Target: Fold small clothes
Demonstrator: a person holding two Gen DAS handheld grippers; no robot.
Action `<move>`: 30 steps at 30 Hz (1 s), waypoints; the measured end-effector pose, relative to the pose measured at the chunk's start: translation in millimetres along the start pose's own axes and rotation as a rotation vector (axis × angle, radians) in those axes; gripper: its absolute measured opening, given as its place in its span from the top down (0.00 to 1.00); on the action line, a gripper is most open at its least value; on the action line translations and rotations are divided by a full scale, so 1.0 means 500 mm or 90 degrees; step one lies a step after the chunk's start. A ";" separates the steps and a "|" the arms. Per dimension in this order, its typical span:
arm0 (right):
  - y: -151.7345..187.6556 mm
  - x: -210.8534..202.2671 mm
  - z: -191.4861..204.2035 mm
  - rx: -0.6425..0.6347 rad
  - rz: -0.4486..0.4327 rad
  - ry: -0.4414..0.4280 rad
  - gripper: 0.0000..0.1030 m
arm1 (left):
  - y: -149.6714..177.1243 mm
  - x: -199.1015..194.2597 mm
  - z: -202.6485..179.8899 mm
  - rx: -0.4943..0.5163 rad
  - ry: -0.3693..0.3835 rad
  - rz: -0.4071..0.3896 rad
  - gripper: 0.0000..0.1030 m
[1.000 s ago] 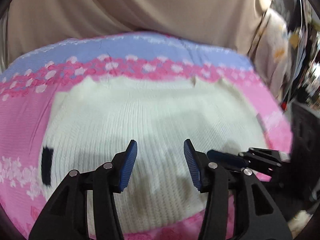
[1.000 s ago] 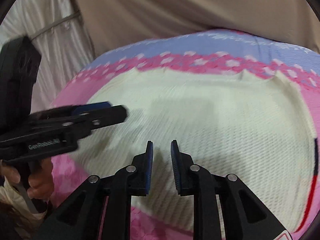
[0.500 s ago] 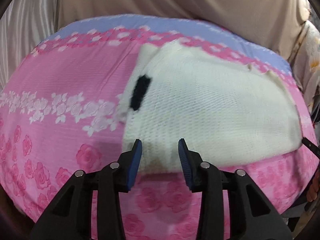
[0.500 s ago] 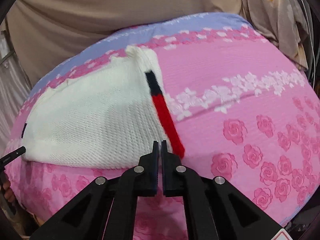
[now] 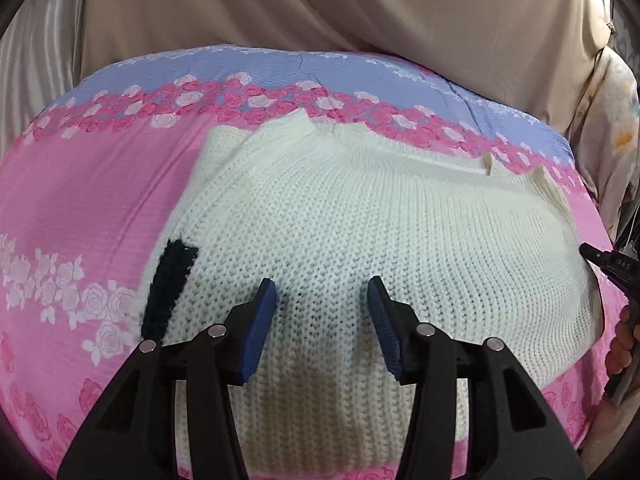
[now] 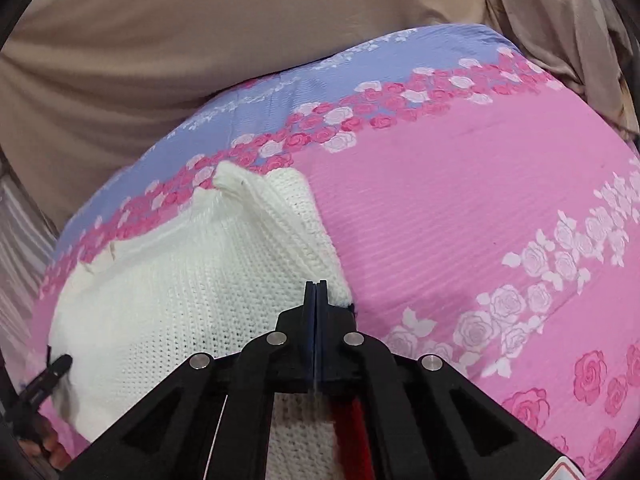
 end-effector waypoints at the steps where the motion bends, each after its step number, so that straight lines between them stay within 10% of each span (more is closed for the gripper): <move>1: 0.001 -0.013 0.017 -0.023 -0.012 0.011 0.89 | 0.002 -0.001 -0.003 -0.002 -0.006 -0.001 0.55; 6: 0.017 0.034 0.006 -0.060 0.007 0.092 0.78 | 0.006 0.008 -0.023 0.024 -0.045 -0.015 0.53; 10: 0.005 -0.028 0.035 -0.023 -0.010 0.031 0.75 | 0.010 -0.026 -0.011 0.004 -0.022 -0.007 0.52; 18: 0.073 -0.038 0.370 -0.218 0.044 -0.146 0.73 | 0.019 -0.138 0.045 -0.015 -0.069 -0.078 0.30; 30: 0.135 0.071 0.493 -0.305 0.086 -0.122 0.69 | 0.018 -0.103 0.175 -0.147 -0.023 -0.030 0.15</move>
Point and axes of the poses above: each gripper's, at about its wrist camera, not at the fingertips, and x roughly the way its jaws point, z to its left, y to its underside, the point moved 5 cm from there along x, roughly the way its jaws point, and after that the axes turned 4 degrees about -x, right-handed, at the moved point
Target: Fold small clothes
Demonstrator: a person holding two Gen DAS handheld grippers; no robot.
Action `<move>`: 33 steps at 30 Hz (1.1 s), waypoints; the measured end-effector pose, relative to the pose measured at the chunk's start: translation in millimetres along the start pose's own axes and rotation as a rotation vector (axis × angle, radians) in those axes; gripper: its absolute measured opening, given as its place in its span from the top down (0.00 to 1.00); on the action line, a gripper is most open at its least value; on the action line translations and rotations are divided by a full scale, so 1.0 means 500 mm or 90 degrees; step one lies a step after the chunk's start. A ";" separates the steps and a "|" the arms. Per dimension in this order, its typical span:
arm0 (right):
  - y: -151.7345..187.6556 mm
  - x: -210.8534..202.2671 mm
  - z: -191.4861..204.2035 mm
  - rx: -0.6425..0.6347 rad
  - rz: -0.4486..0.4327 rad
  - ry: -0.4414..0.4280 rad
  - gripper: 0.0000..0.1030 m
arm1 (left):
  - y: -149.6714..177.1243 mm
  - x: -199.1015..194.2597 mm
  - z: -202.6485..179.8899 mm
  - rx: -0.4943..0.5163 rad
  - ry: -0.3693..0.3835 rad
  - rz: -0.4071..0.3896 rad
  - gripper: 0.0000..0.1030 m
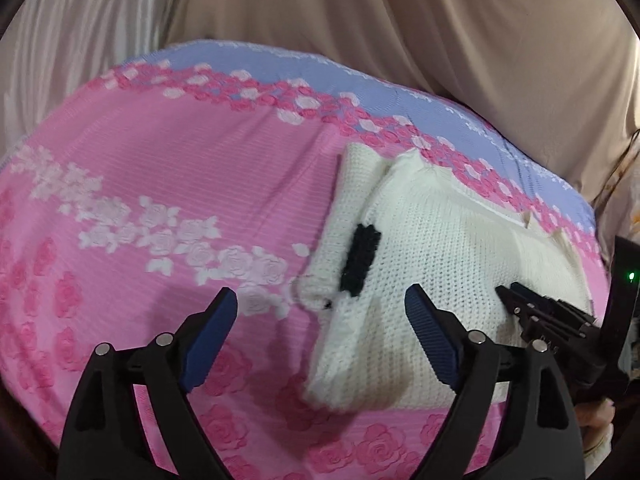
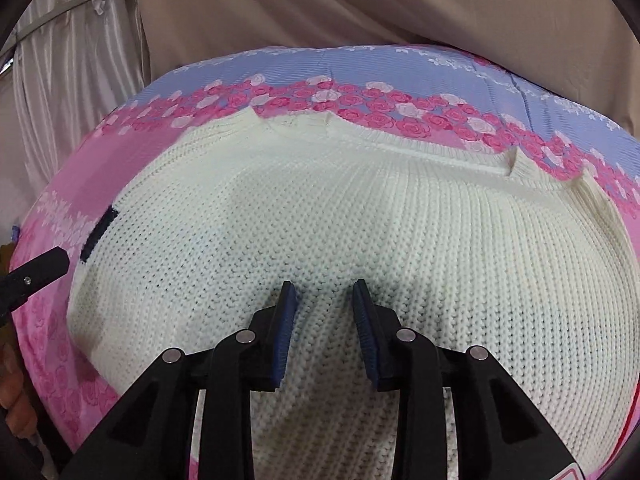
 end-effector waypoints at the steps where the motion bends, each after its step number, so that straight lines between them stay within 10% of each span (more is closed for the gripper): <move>1: 0.000 0.000 -0.004 0.004 0.000 -0.002 0.69 | -0.002 0.014 -0.005 0.001 0.010 0.010 0.13; 7: 0.005 -0.003 -0.006 0.011 -0.010 -0.001 0.70 | -0.004 0.100 -0.021 -0.046 0.056 0.078 0.15; 12: 0.004 -0.003 -0.006 0.018 -0.014 -0.002 0.70 | -0.016 0.090 -0.042 -0.041 0.083 0.078 0.69; 14: 0.003 -0.003 -0.002 0.020 -0.014 -0.001 0.70 | -0.026 0.069 -0.060 -0.027 0.090 0.061 0.74; 25: 0.007 -0.046 -0.032 0.058 -0.018 -0.033 0.69 | -0.046 -0.038 -0.248 0.108 0.141 -0.036 0.78; 33: 0.077 -0.177 -0.222 0.188 -0.078 0.021 0.63 | -0.013 -0.051 -0.424 0.202 0.198 -0.041 0.79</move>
Point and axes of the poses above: each gripper's, at about its wrist camera, not at the fingertips, and x roughly the way its jaws point, z to its left, y to its underside, the point moved 5 cm from there along x, roughly the way its jaws point, and after that the axes turned 4 degrees about -x, right-handed, at the moved point
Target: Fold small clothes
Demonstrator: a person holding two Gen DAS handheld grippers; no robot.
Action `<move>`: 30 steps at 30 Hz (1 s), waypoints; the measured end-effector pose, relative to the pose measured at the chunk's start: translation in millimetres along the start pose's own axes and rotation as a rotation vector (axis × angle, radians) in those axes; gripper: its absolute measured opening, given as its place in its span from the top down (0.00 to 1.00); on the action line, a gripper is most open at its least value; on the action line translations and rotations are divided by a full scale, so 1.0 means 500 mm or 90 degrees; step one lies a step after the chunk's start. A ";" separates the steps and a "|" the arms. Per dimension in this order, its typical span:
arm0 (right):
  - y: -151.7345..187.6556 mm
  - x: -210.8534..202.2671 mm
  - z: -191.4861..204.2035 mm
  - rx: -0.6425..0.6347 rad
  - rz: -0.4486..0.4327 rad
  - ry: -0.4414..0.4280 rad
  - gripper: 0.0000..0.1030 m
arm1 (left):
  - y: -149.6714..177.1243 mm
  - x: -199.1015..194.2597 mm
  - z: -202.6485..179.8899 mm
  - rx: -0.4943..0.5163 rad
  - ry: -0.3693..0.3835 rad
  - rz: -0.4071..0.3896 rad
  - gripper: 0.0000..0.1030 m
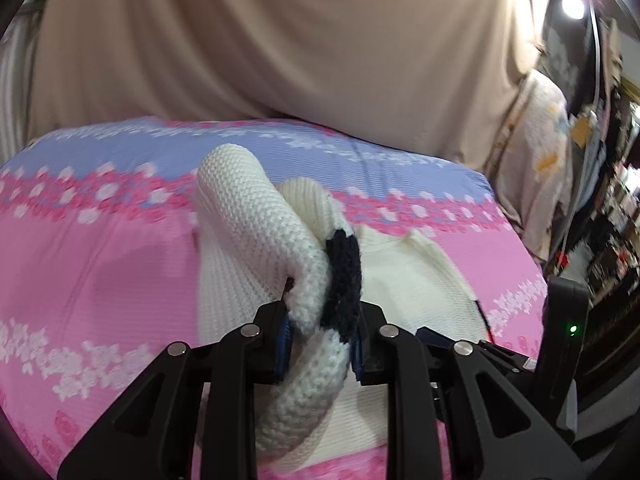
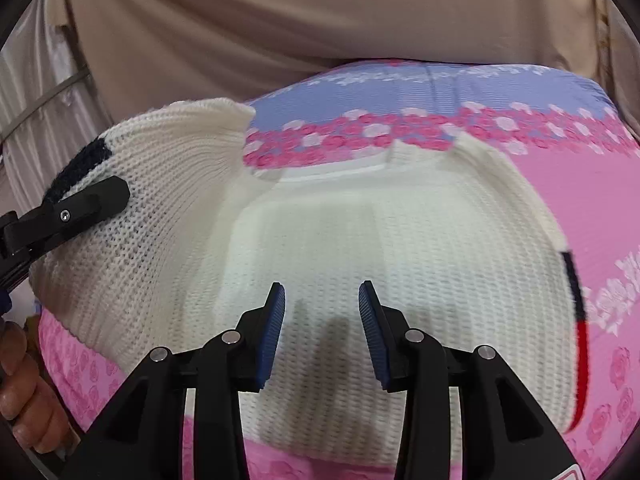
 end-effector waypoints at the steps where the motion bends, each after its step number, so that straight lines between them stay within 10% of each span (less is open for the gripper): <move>1: 0.004 -0.011 -0.022 0.012 -0.004 0.010 0.63 | 0.001 0.012 -0.023 0.011 0.010 0.005 0.79; 13: 0.055 -0.073 -0.186 0.105 -0.006 0.080 0.62 | 0.129 0.208 -0.205 0.075 0.061 0.155 0.76; 21: -0.001 -0.077 -0.178 0.116 -0.007 -0.061 0.45 | 0.095 0.002 -0.140 0.034 0.120 0.053 0.16; 26: -0.047 0.009 -0.136 0.139 0.069 -0.182 0.39 | 0.119 -0.007 -0.042 0.016 0.002 0.056 0.15; 30: -0.060 0.105 -0.070 0.097 0.145 -0.172 0.38 | 0.168 0.041 0.007 0.009 -0.078 0.106 0.20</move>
Point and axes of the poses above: each gripper's, at about its wrist camera, not at the fingertips, and x roughly the way its jaws point, z to its left, y to its underside, the point moved 5 cm from there along x, roughly the way its jaws point, and after that the axes turned 4 degrees about -x, right-handed, at the moved point
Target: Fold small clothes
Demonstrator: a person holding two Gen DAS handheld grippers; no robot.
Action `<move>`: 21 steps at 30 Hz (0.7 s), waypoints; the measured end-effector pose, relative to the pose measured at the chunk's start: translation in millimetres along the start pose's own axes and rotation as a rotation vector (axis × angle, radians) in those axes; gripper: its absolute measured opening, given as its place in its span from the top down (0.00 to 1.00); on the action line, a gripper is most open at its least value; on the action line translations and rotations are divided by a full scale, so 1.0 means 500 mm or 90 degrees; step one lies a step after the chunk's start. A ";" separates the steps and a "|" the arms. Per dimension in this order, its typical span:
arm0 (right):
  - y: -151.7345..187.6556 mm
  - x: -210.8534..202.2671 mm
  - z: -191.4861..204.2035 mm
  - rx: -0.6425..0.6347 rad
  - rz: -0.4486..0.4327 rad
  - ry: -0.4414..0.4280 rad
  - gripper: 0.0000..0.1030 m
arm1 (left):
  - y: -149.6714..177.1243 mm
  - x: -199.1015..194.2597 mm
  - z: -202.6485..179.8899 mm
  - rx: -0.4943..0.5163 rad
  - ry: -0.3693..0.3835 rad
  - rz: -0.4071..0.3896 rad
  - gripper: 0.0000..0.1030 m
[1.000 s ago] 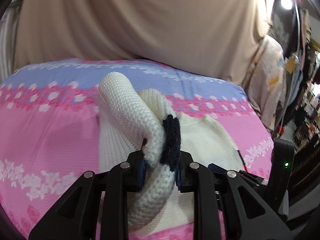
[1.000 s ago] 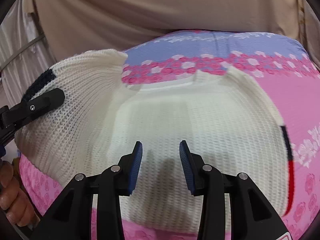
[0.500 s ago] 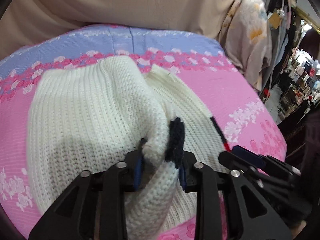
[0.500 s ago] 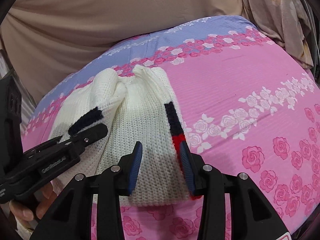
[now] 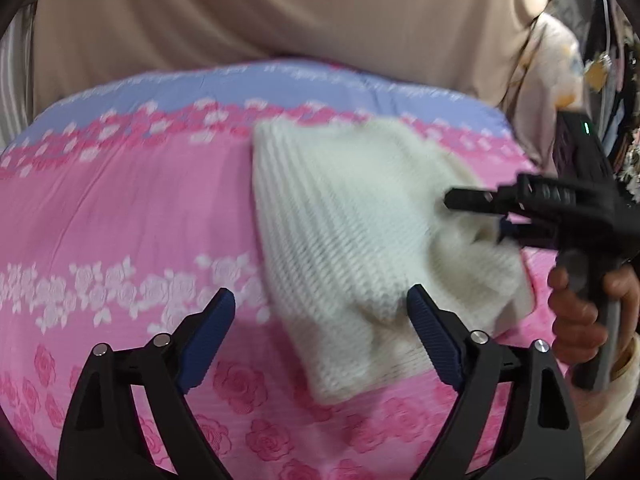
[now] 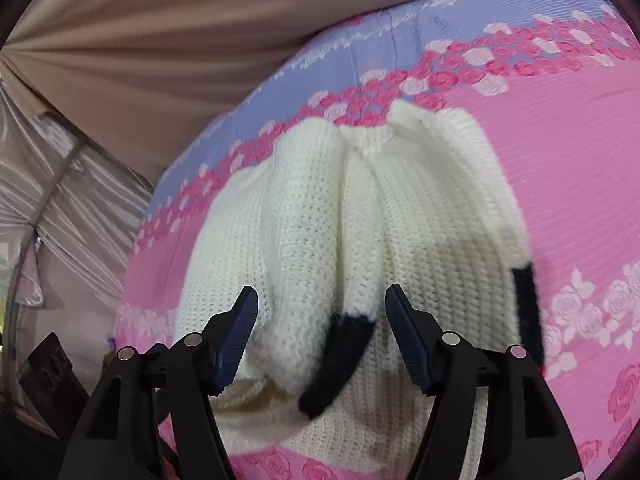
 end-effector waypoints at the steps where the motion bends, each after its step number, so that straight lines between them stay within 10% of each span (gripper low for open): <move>1: -0.001 0.017 0.011 -0.014 0.007 0.004 0.44 | 0.005 0.011 0.002 -0.002 0.000 0.010 0.20; 3: -0.009 0.015 0.048 -0.057 -0.010 0.007 0.78 | 0.010 0.025 0.005 -0.006 0.001 0.028 0.21; 8: -0.016 -0.159 0.076 -0.095 -0.165 -0.135 0.81 | -0.005 -0.006 -0.002 -0.005 0.038 0.004 0.22; 12: 0.012 -0.096 -0.082 -0.056 -0.109 0.095 0.79 | -0.019 -0.001 -0.022 0.000 0.059 -0.007 0.22; 16: 0.039 -0.113 -0.121 0.030 -0.121 0.031 0.75 | -0.015 0.035 -0.053 0.005 0.061 0.022 0.23; 21: 0.094 -0.212 -0.047 -0.056 -0.179 0.132 0.67 | 0.000 0.032 -0.071 0.032 0.053 0.026 0.24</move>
Point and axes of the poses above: each gripper's, at about its wrist camera, not at the fingertips, and x roughly the way its jaws point, z to its left, y to its underside, the point moved 5 cm from there along x, roughly the way its jaws point, and after that the axes turned 4 degrees about -x, right-handed, at the moved point
